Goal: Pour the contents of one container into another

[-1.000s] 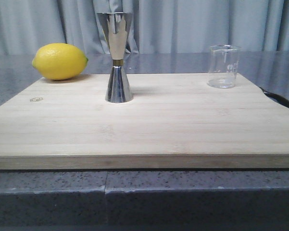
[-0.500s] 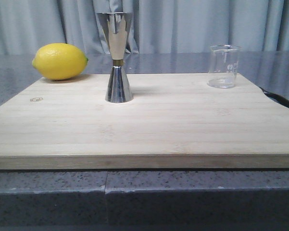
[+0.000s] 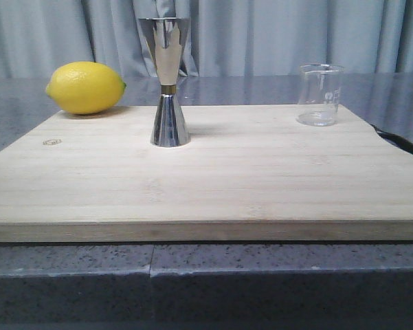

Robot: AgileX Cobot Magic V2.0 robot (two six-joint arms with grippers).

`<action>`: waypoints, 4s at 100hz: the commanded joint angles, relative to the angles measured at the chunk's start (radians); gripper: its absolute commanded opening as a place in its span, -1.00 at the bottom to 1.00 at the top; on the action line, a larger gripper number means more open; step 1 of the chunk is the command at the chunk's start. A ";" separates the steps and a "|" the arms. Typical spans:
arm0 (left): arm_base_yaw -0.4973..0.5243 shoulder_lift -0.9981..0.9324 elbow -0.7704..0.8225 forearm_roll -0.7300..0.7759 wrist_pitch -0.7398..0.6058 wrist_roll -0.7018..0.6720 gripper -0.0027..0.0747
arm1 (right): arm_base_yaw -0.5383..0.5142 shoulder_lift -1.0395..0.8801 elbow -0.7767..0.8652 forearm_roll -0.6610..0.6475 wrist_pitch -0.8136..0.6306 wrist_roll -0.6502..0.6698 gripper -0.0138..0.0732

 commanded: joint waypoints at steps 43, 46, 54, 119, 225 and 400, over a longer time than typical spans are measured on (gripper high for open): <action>0.197 -0.380 0.430 -0.007 -0.431 -0.006 -0.98 | -0.006 -0.004 -0.026 -0.011 0.032 -0.002 -0.85; 0.208 -0.423 0.483 -0.007 -0.475 -0.006 -0.98 | -0.006 -0.004 -0.026 -0.011 0.032 -0.002 -0.85; 0.225 -0.508 0.586 -0.013 -0.564 -0.006 -0.98 | -0.006 -0.004 -0.026 -0.011 0.032 -0.002 -0.85; 0.241 -0.732 0.895 -0.018 -0.844 -0.006 -0.98 | -0.006 -0.004 -0.024 -0.011 0.039 -0.002 -0.85; 0.241 -0.732 0.895 -0.085 -0.892 0.032 -0.98 | -0.006 -0.004 -0.024 -0.011 0.040 -0.002 -0.85; 0.241 -0.732 0.895 -0.085 -0.892 0.032 -0.98 | -0.008 -0.789 0.594 1.732 0.397 -1.963 -0.85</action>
